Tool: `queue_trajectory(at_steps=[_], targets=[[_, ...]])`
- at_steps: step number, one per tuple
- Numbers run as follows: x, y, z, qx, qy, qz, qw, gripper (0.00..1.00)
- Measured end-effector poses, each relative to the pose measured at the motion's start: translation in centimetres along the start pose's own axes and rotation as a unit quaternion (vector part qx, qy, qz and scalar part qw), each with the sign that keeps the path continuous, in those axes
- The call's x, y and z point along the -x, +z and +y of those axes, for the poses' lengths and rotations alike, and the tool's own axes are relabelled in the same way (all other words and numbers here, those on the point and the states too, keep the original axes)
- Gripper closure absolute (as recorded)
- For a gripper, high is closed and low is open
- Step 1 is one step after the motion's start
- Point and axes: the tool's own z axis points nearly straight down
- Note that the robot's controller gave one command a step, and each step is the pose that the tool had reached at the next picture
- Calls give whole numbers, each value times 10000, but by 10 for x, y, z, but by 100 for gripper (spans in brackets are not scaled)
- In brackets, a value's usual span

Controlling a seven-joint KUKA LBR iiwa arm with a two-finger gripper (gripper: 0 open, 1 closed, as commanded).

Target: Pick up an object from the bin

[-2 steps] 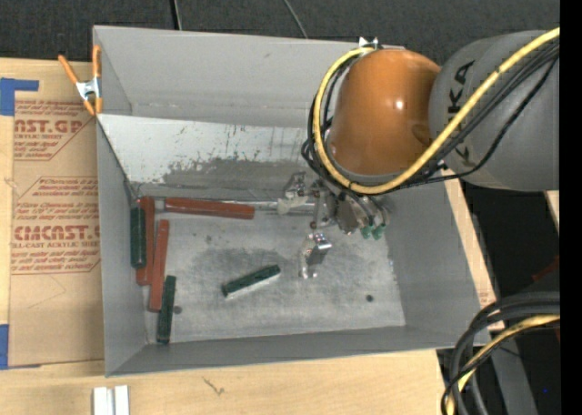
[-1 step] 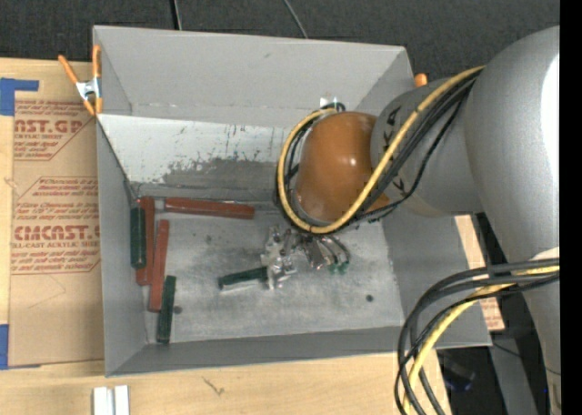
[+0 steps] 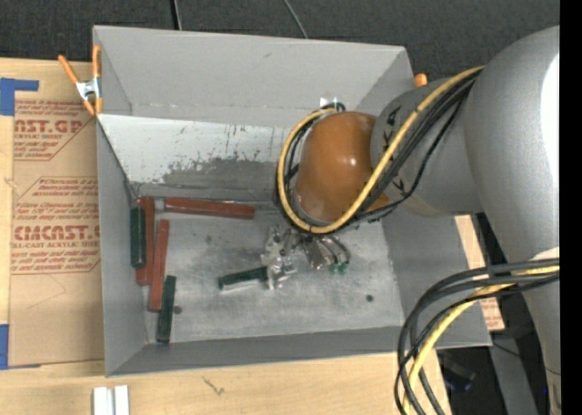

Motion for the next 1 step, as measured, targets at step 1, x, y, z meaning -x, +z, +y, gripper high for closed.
queue_trajectory(at_steps=[1], targets=[[34,-151,23,-3,-542,-12,9985,100]])
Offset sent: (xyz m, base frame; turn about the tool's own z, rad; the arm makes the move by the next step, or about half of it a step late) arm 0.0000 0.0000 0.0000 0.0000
